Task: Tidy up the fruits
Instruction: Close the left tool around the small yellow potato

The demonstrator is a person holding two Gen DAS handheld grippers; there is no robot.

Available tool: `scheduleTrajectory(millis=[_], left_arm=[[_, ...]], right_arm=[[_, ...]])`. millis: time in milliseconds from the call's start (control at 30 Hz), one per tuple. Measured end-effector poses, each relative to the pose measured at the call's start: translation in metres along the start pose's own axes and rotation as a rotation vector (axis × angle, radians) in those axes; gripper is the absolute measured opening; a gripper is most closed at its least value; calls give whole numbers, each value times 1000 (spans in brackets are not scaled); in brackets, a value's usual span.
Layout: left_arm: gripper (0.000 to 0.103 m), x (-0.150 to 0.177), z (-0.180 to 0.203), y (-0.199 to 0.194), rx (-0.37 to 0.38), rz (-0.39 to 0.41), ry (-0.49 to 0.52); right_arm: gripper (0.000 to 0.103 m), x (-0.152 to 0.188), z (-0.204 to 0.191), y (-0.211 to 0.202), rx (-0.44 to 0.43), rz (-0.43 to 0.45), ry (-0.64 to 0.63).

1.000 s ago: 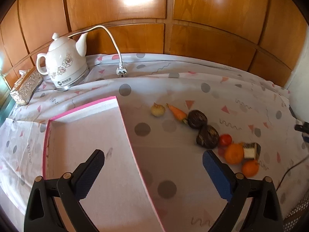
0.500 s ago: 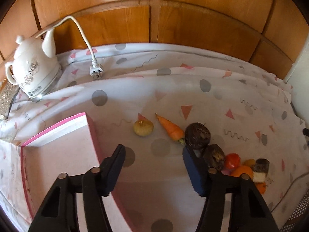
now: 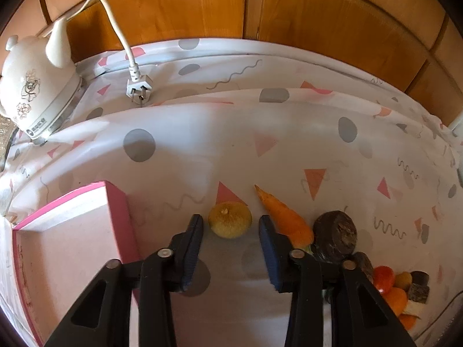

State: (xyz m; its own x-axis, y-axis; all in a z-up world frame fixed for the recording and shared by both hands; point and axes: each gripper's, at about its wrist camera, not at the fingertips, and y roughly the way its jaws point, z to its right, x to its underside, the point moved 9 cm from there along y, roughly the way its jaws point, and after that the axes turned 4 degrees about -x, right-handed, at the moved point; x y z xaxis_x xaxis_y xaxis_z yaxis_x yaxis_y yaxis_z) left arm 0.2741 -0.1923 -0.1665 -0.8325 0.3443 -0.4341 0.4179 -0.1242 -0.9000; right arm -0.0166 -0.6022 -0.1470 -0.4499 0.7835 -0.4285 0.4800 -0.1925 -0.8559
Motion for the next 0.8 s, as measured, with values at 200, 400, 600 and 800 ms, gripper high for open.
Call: scheduleTrajectory(millis=[200,400,600,800], left_arm=[[30,2,-1,-1,-9,41,-1],[30,11,-3,-6,-9,52,-24],[30,18,-9,-24,-12,90,-46],[30,29,-15,-47,-5,128,-72]], right_arm=[[89,-1,2,3,21,-6,-11],[89,0,9,4,39,-17,5],[89,1,15,7,52,-29,23],[89,2,11,8,53,-43,0]])
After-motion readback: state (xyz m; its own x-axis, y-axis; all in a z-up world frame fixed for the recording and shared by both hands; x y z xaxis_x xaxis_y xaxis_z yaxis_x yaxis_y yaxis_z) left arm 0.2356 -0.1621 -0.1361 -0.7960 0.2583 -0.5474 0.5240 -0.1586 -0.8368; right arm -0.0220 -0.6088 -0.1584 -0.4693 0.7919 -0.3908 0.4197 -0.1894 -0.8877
